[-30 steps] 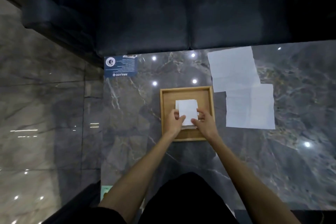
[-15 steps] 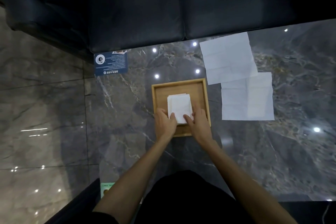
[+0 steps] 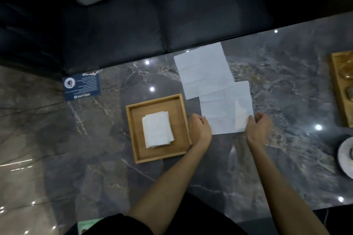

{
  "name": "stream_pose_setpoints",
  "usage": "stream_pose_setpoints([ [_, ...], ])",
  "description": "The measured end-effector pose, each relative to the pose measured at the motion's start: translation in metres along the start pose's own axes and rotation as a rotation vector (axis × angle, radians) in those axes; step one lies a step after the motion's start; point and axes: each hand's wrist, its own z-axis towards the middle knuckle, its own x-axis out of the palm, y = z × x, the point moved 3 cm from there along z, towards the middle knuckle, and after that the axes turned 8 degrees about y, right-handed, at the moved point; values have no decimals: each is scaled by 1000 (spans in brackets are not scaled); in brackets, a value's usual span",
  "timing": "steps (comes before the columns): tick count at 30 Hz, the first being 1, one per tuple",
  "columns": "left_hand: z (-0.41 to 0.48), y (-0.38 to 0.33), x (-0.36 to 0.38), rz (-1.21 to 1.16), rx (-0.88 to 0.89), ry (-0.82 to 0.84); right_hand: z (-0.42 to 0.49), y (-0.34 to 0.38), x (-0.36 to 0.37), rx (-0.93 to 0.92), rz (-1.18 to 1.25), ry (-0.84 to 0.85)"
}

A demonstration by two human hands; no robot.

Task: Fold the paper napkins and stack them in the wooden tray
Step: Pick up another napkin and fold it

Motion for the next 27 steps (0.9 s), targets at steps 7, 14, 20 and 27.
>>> stream_pose_setpoints([
  [7, 15, 5, 53, 257, -191, -72, 9, -14, 5, 34, -136, 149],
  [14, 19, 14, 37, 315, -27, 14, -12, -42, -7, 11, 148, 219],
  [20, -21, -34, -24, 90, 405, 276, -38, -40, -30, -220, 84, 401],
  [27, -138, -116, -178, 470, 847, 338, -108, 63, -79, -580, 270, 516],
])
